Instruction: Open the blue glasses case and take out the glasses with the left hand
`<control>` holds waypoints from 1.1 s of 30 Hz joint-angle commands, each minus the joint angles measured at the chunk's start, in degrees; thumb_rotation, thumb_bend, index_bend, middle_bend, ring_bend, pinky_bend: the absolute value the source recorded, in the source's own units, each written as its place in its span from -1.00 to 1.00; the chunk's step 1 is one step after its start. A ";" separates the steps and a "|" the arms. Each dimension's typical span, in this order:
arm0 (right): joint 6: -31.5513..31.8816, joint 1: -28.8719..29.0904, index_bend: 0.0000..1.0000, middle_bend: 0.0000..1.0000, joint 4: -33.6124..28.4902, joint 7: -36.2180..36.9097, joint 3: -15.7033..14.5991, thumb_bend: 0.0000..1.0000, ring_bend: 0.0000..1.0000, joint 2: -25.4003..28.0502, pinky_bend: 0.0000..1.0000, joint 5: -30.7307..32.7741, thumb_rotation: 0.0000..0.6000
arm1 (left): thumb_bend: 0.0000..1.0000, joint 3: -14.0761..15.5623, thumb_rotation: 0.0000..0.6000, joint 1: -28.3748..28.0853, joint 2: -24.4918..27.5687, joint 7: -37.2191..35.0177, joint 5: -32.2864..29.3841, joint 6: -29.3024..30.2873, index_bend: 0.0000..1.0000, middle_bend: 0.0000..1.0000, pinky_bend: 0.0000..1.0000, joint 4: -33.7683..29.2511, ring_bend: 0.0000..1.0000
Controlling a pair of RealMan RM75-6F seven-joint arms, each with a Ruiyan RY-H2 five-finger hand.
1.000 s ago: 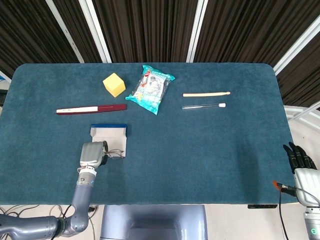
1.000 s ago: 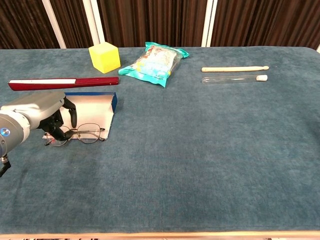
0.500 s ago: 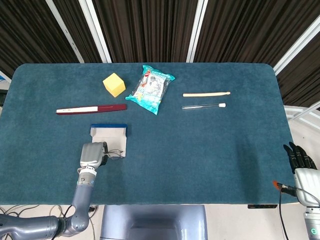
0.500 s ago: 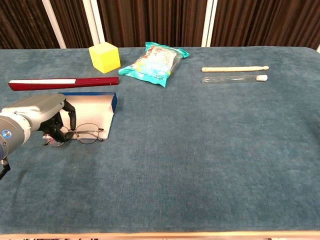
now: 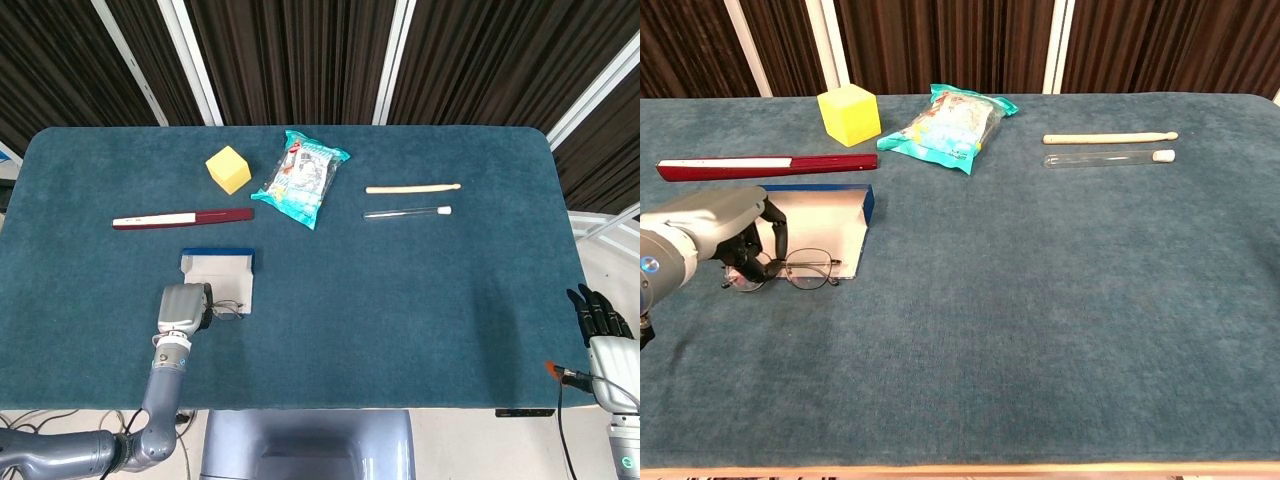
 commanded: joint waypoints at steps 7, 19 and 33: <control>-0.01 -0.02 -1.00 -1.00 -0.07 0.04 -0.04 -0.63 -1.00 0.02 -0.64 -0.02 1.00 | -0.14 -0.04 1.00 -0.24 -0.25 0.30 -0.41 -0.26 0.17 1.00 1.00 0.33 0.99; 0.08 -0.05 -1.00 -1.00 -0.12 0.26 0.01 -0.63 -1.00 0.11 -0.64 -0.03 1.00 | 0.00 -0.07 1.00 -0.15 0.10 -0.35 0.63 0.26 0.24 1.00 1.00 -1.24 0.99; 0.01 -0.01 -1.00 -1.00 -0.08 0.45 0.08 -0.63 -1.00 0.11 -0.64 0.09 1.00 | 0.05 -2.22 1.00 -2.91 -0.94 1.67 1.25 0.88 0.26 1.00 1.00 -6.43 1.00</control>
